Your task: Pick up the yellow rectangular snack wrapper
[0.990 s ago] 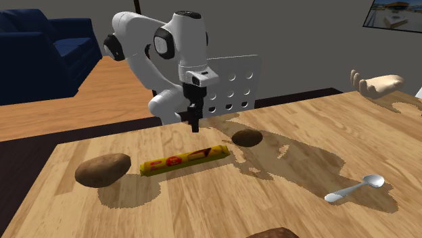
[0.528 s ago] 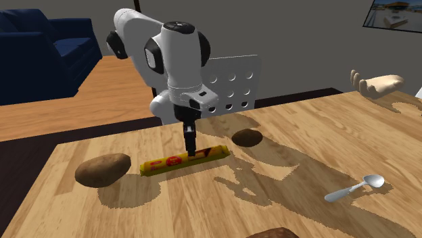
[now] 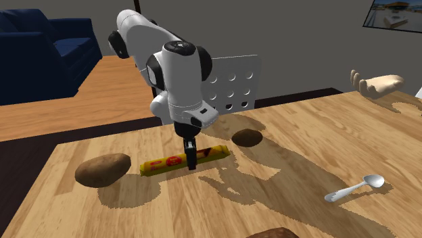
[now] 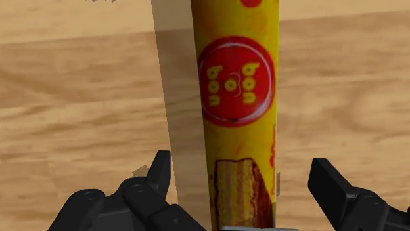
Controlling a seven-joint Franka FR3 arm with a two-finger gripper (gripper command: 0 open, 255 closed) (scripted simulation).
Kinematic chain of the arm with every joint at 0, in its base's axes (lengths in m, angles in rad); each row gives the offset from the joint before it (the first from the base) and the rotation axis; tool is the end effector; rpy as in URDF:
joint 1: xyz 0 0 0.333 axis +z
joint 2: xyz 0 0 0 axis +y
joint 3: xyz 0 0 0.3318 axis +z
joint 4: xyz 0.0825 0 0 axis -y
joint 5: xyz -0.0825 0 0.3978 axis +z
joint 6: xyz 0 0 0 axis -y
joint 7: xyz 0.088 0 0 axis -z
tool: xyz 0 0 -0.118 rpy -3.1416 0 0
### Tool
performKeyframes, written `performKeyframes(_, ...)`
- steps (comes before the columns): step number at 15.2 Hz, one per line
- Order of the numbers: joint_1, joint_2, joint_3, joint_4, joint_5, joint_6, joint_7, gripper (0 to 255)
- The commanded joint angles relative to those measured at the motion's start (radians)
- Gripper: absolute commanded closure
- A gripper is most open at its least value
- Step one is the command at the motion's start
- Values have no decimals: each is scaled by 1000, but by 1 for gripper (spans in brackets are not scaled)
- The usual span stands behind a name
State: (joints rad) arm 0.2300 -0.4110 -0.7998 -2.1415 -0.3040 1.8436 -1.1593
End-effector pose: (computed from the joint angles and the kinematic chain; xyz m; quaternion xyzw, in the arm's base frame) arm 0.3705 -0.3108 0.5152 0.9368 0.3497 0.0021 0.0040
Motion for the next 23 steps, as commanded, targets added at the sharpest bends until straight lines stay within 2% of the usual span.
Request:
performKeyframes(1,-2,-2,-2,-22,-4,21,3,0)
performKeyframes(2,-2,-2,-2,-22,-4,21,3,0)
performKeyframes(3,-2,-2,-2,-23,-4,21,3,255)
performKeyframes(12,-2,-2,-2,-22,-4,21,3,255)
performKeyframes(23,5,-7,32,118,13,-126,-3,255)
